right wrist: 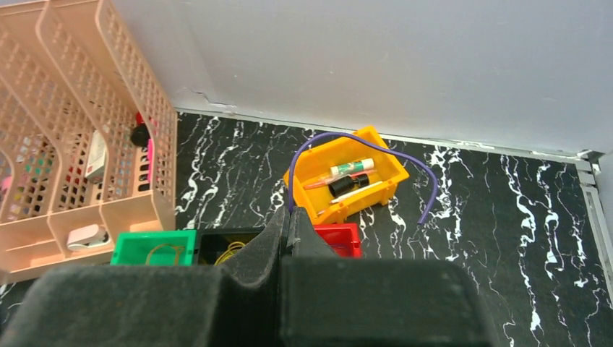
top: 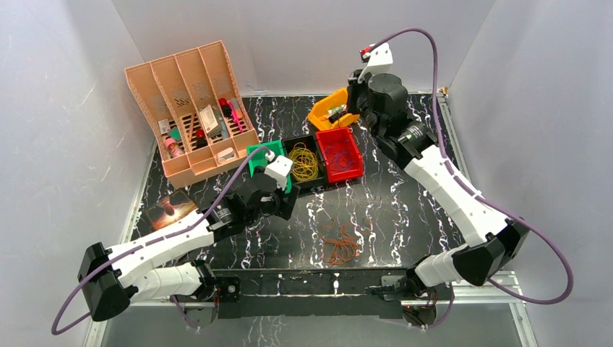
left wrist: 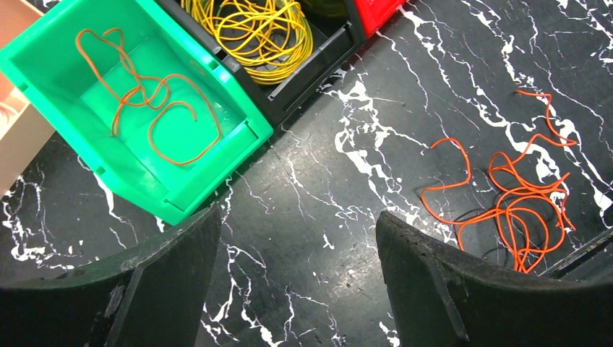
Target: Untangle the cables
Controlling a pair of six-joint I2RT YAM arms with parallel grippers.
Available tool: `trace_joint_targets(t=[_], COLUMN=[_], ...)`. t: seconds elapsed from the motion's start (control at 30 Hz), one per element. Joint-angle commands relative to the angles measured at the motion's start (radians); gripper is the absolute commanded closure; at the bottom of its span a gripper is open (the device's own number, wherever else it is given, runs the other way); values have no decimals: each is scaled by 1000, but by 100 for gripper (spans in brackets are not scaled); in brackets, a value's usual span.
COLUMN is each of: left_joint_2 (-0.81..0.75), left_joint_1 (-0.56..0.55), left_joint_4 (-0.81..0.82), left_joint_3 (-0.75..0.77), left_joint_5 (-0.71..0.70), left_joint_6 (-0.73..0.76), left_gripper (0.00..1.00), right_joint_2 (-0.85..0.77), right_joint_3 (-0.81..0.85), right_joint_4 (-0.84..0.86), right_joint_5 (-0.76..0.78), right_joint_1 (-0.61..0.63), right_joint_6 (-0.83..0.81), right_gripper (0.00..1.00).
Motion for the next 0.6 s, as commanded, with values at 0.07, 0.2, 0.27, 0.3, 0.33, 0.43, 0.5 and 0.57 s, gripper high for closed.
trace_joint_targets(t=[0.07,0.2,0.27,0.3,0.33,0.43,0.5,0.57], left_joint_2=[-48,-46,-32,-26,-24,-24,-29,-31], left_joint_1=[2,1,1,2,1,2,1,1], left_joint_4=[-61,-48,-54,-59,-62,-62,-62,-62], left_joint_3=[25,32,44,49,51,49,47,44], left_joint_5=[-55,-52,-53,-54,-55,-58,-58,-57], left_joint_6=[-7,7,11,12,12,9,7,6], left_gripper=[22,21,22,22,22,22,22,22], right_joint_2=[28,73,96,106,115,148,160,170], right_joint_3=[62,80,88,92,95,105,99,77], right_joint_4=[63,64,68,71,72,75,84,97], right_joint_5=[-93,-146,-165,-174,-181,-188,-188,-190], right_joint_1=[-80,-108,-119,-123,-128,-138,-142,-144], right_joint_6=[28,38,44,47,50,54,56,58], right_gripper=[100,100,100,100,100,100,100,100])
